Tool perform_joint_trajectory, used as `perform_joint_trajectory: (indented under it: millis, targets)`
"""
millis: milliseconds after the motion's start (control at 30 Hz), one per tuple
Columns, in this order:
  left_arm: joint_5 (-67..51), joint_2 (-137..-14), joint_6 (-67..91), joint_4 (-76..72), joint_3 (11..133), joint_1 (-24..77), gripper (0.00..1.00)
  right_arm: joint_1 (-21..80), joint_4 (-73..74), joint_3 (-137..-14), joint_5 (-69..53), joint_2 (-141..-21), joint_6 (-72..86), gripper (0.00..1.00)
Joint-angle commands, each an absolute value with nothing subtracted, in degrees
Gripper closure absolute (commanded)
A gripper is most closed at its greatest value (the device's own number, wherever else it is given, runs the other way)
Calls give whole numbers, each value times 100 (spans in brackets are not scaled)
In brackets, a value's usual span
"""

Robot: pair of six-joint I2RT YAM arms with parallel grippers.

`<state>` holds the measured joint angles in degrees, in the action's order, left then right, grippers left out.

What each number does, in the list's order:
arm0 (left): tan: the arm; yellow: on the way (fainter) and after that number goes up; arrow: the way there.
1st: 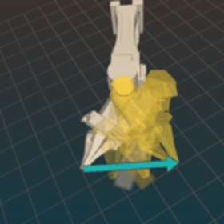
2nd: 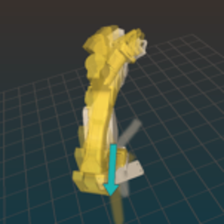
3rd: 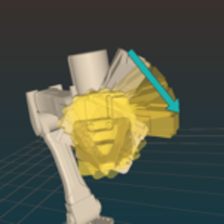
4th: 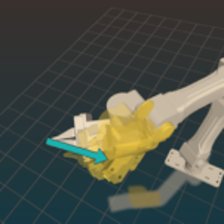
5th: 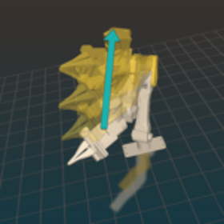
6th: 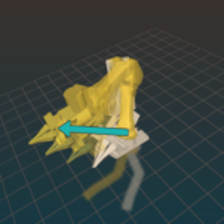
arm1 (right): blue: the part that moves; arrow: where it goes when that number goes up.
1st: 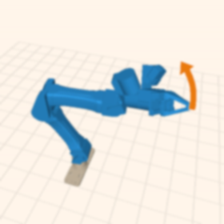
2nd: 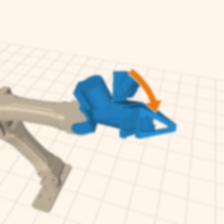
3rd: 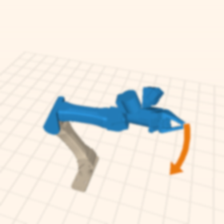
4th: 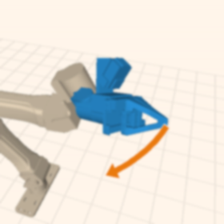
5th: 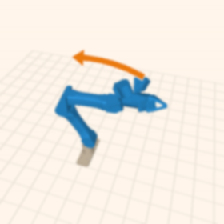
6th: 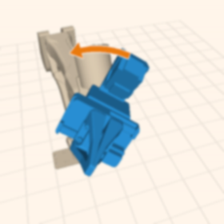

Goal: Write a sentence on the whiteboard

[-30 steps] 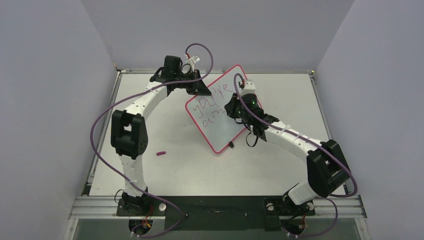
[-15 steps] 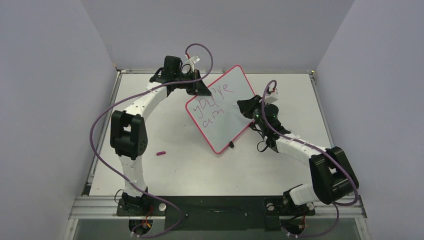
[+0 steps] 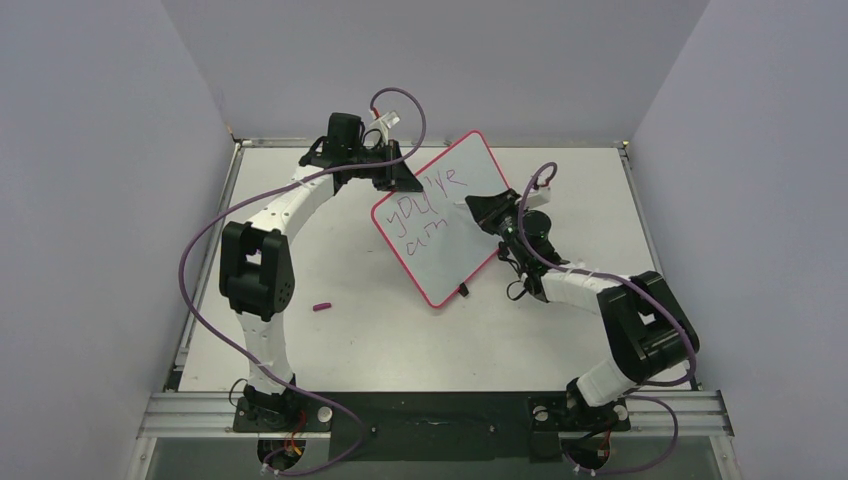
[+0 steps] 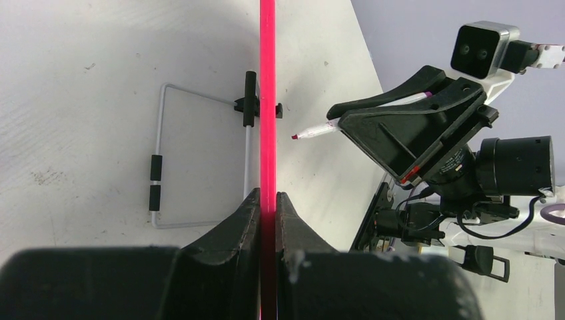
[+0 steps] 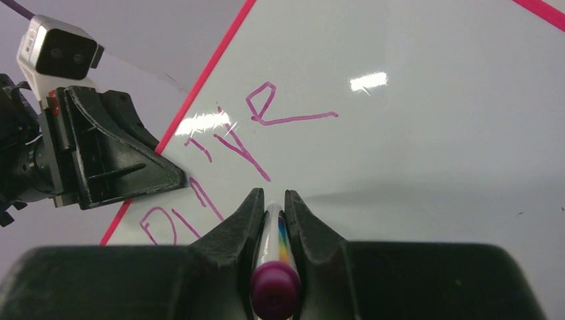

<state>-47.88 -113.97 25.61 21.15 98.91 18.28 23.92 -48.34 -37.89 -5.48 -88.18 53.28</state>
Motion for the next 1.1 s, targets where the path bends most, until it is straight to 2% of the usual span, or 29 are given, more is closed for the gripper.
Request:
perform_joint_trajectory:
  millis: [0, 533, 1067]
  targets:
    - [-5229, -10899, 2790, 1669, 9967, 1890, 100, 2358, -5102, -4057, -623, -8921, 5391, 100]
    - [-5228, -10907, 2794, 1672, 9975, 1881, 100, 2401, -4635, -4437, -796, -9406, 5181, 100]
    - [-5223, -10927, 2808, 1669, 9995, 1881, 100, 2609, -4650, -4101, -994, -9358, 4998, 100]
